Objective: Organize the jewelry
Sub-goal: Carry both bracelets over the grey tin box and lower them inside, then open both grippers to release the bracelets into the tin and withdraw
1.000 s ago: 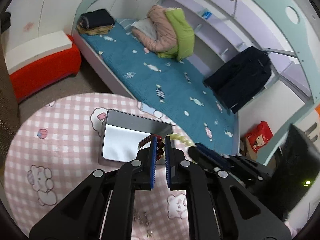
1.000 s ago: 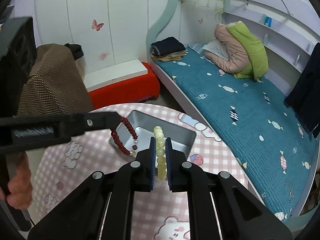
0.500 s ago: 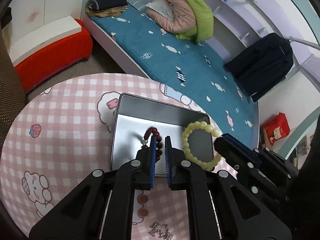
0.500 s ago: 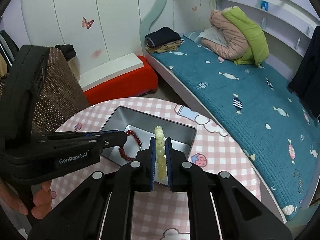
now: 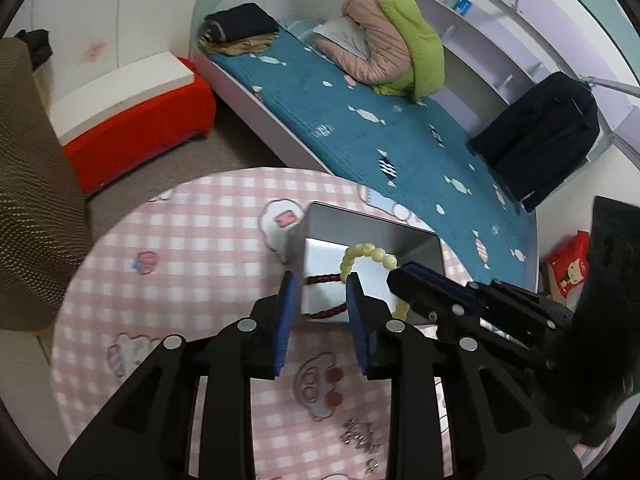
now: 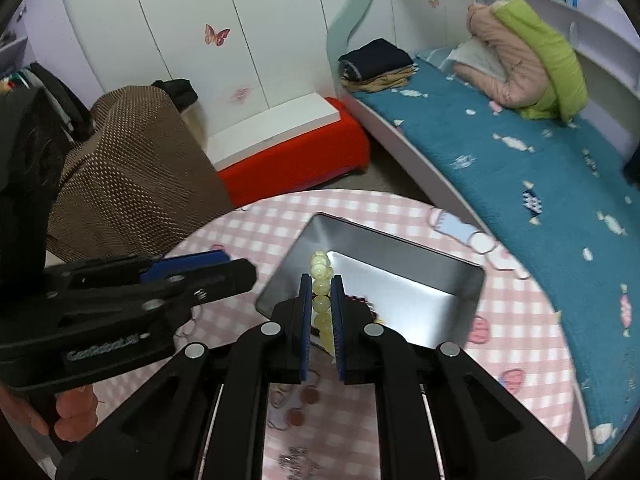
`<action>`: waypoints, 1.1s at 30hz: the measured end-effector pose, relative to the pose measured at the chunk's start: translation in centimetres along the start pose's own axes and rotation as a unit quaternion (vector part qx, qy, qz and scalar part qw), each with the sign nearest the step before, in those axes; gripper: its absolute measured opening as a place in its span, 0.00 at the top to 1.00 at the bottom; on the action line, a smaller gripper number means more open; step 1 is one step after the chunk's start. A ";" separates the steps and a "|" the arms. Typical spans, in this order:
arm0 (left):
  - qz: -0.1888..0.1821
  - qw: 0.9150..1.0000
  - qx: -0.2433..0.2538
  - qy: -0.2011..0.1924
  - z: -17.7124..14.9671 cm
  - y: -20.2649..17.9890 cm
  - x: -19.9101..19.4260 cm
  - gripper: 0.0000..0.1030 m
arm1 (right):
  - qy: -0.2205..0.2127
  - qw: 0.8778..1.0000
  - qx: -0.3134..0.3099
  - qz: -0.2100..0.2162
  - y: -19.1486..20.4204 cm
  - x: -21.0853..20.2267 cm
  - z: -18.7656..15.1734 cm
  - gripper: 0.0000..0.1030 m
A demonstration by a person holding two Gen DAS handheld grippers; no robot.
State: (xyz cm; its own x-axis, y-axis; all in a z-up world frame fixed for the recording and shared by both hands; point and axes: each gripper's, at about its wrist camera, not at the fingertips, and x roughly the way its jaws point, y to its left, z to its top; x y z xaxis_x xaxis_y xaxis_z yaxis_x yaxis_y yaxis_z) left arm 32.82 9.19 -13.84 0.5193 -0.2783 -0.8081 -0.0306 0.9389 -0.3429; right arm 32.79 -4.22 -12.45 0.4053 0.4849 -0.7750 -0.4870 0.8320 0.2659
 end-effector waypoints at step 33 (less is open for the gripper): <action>0.035 0.999 -0.013 -0.005 -2.1 1.2 -2.9 0.64 | 0.020 0.998 0.060 -0.011 -1.2 -0.6 -0.3 0.34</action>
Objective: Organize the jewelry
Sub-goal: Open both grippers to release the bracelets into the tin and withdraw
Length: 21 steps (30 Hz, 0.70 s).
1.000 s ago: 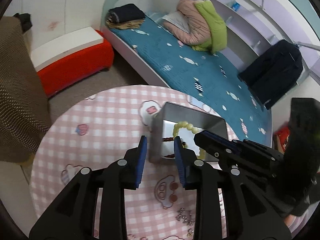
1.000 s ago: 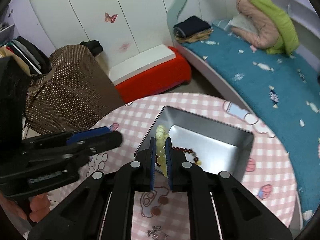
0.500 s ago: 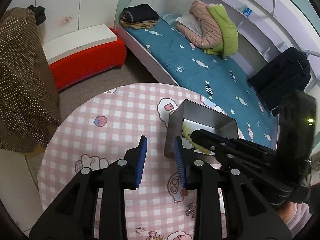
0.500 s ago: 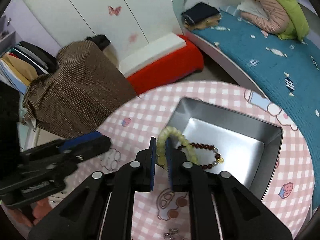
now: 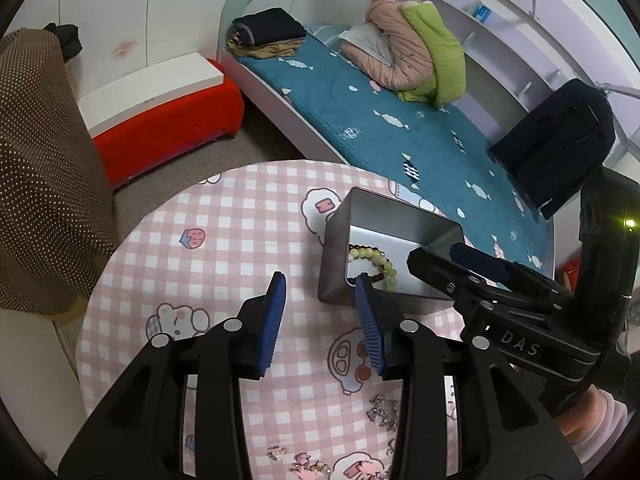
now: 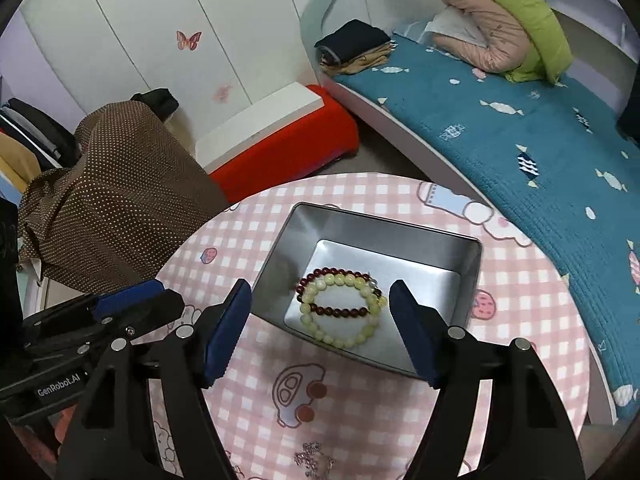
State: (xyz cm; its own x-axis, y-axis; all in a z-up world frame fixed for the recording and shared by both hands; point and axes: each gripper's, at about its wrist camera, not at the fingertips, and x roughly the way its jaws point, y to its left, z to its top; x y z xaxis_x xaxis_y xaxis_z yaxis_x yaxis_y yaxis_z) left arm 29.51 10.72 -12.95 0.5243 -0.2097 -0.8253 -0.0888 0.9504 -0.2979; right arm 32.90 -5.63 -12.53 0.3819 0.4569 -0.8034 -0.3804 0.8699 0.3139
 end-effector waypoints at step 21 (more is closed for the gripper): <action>0.010 1.000 0.026 0.010 -4.9 0.5 -3.2 0.42 | -0.012 0.999 0.018 -0.039 0.8 -4.2 -5.7 0.33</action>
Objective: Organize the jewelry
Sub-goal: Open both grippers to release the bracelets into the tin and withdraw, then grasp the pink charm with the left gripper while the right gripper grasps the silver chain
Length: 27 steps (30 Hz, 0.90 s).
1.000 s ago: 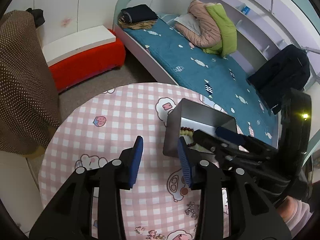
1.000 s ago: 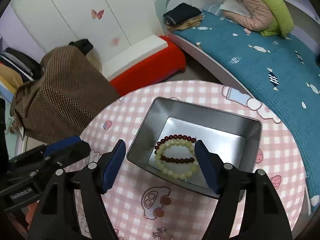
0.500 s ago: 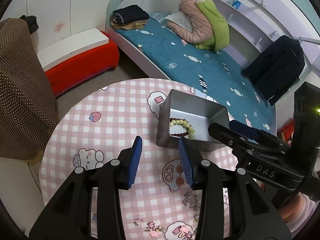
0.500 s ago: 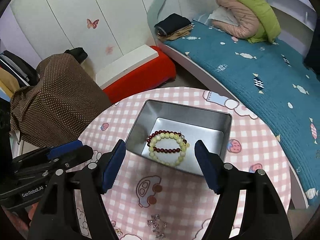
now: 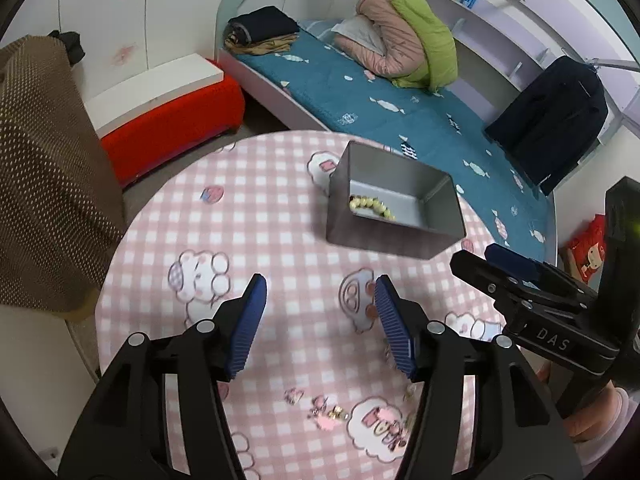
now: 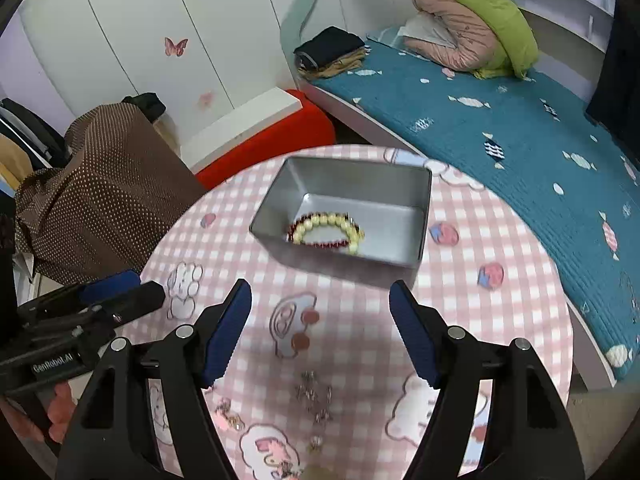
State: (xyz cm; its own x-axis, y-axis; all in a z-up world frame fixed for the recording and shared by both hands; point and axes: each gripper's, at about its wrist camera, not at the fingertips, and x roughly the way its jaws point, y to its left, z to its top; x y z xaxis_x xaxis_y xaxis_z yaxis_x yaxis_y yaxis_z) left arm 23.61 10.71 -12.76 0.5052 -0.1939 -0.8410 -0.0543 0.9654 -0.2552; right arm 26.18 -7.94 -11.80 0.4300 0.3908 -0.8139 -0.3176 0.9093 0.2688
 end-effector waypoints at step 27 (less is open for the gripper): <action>-0.033 0.993 -0.005 0.111 -7.4 2.8 3.1 0.21 | 0.071 0.992 -0.046 -0.089 0.0 3.5 -8.1 0.10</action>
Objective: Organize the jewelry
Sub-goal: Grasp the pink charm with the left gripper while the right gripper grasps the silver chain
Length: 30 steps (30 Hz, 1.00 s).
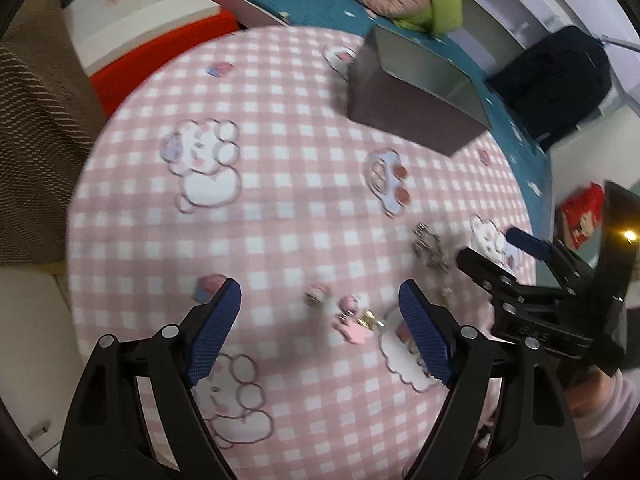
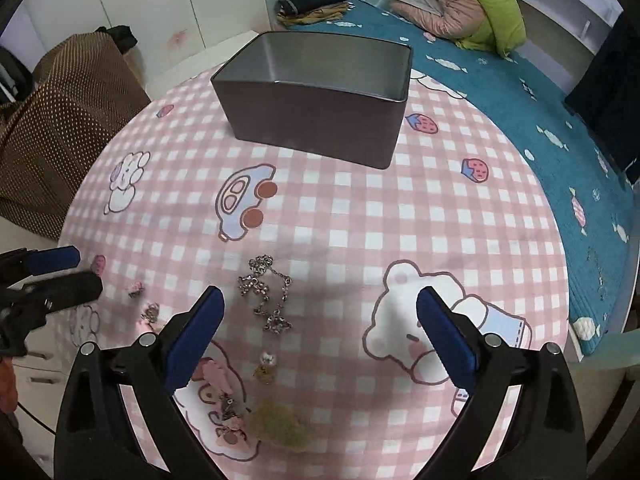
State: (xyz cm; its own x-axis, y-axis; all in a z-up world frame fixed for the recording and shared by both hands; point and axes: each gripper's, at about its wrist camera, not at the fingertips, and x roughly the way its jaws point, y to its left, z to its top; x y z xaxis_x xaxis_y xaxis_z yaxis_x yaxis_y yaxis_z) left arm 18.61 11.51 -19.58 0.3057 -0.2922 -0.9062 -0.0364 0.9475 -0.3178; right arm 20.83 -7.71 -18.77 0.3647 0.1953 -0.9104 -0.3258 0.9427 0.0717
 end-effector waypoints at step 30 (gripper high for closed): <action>-0.017 0.999 -0.003 0.049 -0.5 -2.1 4.1 0.90 | 0.012 0.999 -0.049 -0.001 1.0 2.9 -0.2 0.15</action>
State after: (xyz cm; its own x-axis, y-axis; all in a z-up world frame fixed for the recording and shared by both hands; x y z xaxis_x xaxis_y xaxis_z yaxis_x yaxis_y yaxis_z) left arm 19.43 8.30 -22.79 0.2125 -0.3351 -0.9179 -0.0333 0.9363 -0.3496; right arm 21.42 -6.26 -21.41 0.3448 0.1847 -0.9203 -0.4093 0.9119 0.0297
